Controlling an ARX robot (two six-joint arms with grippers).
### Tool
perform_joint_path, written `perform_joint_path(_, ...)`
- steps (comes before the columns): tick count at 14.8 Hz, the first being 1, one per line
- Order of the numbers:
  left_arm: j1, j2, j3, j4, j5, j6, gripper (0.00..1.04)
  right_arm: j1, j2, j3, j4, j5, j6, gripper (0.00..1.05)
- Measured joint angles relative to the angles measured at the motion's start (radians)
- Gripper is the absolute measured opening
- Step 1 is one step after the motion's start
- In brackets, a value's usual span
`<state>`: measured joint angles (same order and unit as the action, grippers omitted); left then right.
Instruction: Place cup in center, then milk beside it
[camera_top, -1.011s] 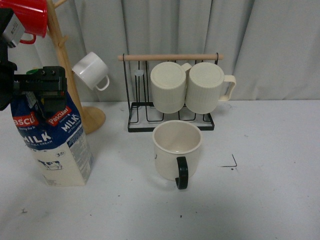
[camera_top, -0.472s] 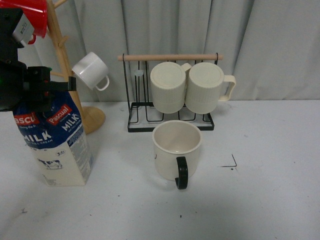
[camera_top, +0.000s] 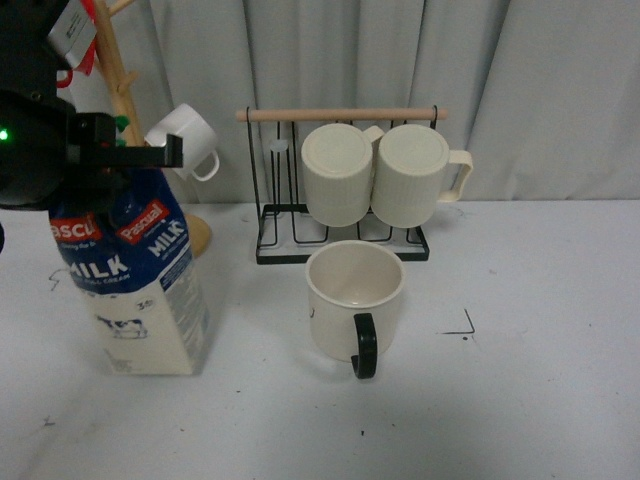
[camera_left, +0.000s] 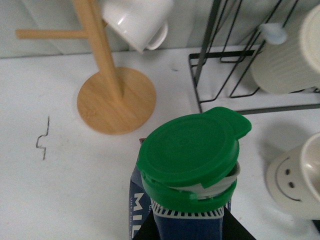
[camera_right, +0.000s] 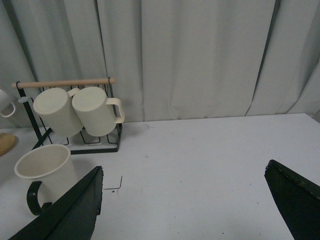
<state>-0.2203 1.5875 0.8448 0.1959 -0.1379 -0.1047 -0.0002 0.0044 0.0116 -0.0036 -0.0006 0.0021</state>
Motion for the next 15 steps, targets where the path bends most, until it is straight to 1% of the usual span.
perform_joint_path(2,-0.053,-0.008,0.043,0.001,-0.013,-0.001,0.04,0.000,0.000,0.000,0.000,0.000,0.000,0.98)
perform_joint_path(7,-0.142,0.047,0.072,0.033,-0.087,-0.005,0.04,0.000,0.000,0.000,0.000,0.000,0.000,0.98)
perform_joint_path(9,-0.212,0.117,0.072,0.075,-0.106,-0.027,0.04,0.000,0.000,0.000,0.000,0.000,0.000,0.98)
perform_joint_path(11,-0.225,0.128,0.072,0.083,-0.108,-0.038,0.04,0.000,0.000,0.000,0.000,0.000,0.000,0.98)
perform_joint_path(15,-0.229,0.150,0.072,0.121,-0.156,-0.034,0.04,0.000,0.000,0.000,0.000,0.000,0.000,0.98)
